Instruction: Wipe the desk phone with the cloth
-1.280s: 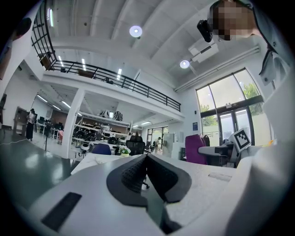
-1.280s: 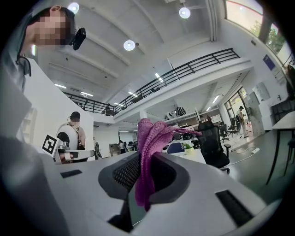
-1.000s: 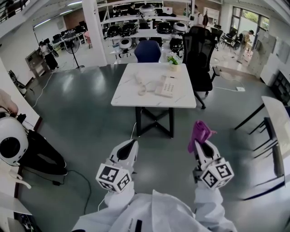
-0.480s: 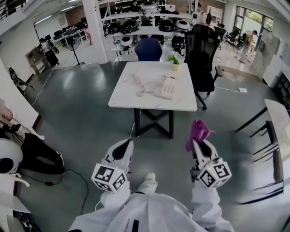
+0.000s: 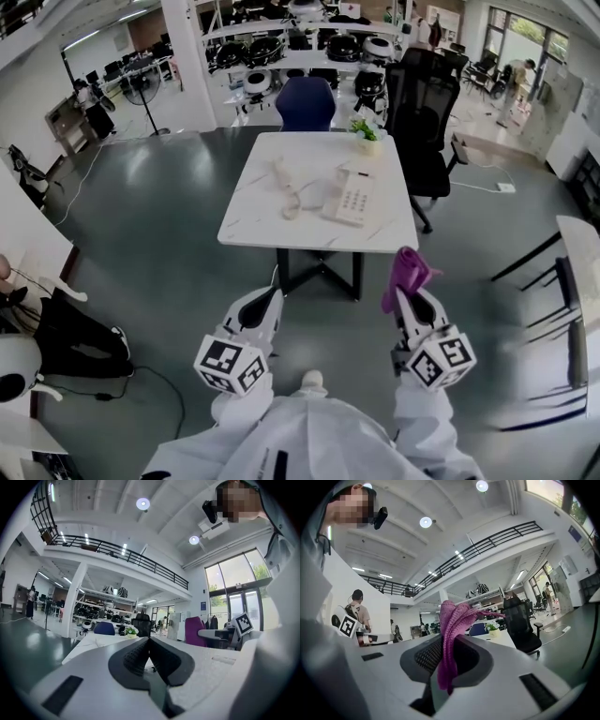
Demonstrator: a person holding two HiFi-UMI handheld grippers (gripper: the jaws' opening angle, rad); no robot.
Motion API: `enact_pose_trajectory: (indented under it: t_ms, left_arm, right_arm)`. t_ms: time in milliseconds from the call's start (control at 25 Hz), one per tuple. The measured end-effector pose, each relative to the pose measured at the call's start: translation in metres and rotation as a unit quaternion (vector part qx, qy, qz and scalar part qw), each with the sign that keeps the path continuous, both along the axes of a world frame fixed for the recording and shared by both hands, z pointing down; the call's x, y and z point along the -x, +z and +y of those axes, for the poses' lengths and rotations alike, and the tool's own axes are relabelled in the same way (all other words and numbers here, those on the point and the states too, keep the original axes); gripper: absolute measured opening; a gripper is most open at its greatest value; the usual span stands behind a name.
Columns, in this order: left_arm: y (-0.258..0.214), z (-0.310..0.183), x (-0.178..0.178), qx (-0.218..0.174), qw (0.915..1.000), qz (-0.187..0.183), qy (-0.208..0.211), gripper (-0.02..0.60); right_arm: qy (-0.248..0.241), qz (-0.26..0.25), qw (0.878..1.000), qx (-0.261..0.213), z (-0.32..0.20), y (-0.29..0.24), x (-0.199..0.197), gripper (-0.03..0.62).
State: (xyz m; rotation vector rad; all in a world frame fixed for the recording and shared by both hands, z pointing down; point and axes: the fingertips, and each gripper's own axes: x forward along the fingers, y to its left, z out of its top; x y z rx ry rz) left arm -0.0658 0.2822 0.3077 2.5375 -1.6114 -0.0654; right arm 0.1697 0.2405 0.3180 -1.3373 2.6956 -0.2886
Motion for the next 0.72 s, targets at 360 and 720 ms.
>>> enact_pose_trajectory:
  t_ms: [360, 720]
  left_arm:
    - [0.011, -0.087, 0.010, 0.007, 0.9992, 0.007, 0.039, -0.003]
    - [0.027, -0.130, 0.010, 0.018, 0.9976, 0.012, 0.066, -0.002]
  right_arm:
    - [0.033, 0.010, 0.999, 0.015, -0.073, 0.015, 0.014, 0.040]
    - [0.056, 0.019, 0.998, 0.027, -0.107, 0.028, 0.016, 0.040]
